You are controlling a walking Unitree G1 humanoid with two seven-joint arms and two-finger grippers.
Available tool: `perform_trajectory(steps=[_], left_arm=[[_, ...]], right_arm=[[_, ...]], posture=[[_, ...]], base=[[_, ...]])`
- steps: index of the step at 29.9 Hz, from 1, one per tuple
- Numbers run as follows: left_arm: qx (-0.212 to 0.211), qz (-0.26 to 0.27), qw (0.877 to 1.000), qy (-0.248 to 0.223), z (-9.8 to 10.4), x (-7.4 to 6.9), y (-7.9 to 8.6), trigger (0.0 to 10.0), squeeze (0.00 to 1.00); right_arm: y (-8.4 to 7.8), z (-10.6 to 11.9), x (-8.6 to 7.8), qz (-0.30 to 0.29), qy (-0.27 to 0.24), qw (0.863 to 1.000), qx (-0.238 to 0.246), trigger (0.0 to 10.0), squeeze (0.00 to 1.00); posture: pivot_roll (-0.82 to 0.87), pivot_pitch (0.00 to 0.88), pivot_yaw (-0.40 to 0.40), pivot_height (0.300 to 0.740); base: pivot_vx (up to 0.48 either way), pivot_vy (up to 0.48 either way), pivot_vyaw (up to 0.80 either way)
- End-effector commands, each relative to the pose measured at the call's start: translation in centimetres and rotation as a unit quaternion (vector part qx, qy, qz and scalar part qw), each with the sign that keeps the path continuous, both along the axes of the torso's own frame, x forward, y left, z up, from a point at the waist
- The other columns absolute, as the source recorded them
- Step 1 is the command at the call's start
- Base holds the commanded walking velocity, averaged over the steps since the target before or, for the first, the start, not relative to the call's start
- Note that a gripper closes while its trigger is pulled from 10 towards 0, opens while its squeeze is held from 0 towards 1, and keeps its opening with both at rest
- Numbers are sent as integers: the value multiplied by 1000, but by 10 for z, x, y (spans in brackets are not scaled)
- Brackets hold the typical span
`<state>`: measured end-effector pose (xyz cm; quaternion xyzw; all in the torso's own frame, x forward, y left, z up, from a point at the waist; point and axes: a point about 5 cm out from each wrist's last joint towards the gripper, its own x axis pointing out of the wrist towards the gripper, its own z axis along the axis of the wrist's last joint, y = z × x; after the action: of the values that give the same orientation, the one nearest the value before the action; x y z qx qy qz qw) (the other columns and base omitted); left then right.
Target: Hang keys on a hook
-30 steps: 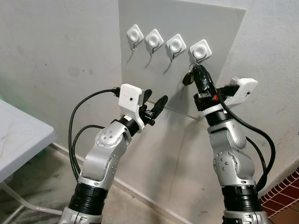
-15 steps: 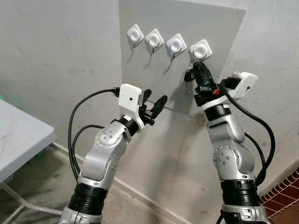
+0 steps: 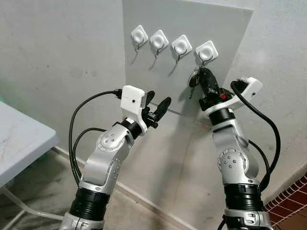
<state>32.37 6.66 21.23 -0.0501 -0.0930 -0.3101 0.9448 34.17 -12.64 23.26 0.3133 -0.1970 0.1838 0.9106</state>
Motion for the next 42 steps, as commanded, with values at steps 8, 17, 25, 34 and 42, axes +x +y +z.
perform_trajectory(steps=[8,17,25,34,42], left_arm=[[4,10,1000,-7,4,0,2,10000,0],[5,19,1000,-10,4,2,3,10000,0],[8,28,1000,-11,3,2,3,10000,0],[12,49,999,-15,1,3,8,10000,0],[12,55,998,-18,0,4,8,10000,0]], right_arm=[[1,-16,-5,-1,32,999,14,10000,0],[2,-20,-10,0,30,1000,6,10000,1000],[1,-21,-13,-16,13,1000,-20,10000,1000],[3,-26,-17,-18,16,999,-25,10000,1000],[0,-31,-20,-29,23,999,-35,10000,1000]], posture=[[52,0,-26,740],[49,0,-25,740],[49,0,-24,740],[50,0,-25,740],[46,0,-24,740]], base=[[0,0,0],[0,0,0],[0,0,0],[0,0,0],[0,0,0]])
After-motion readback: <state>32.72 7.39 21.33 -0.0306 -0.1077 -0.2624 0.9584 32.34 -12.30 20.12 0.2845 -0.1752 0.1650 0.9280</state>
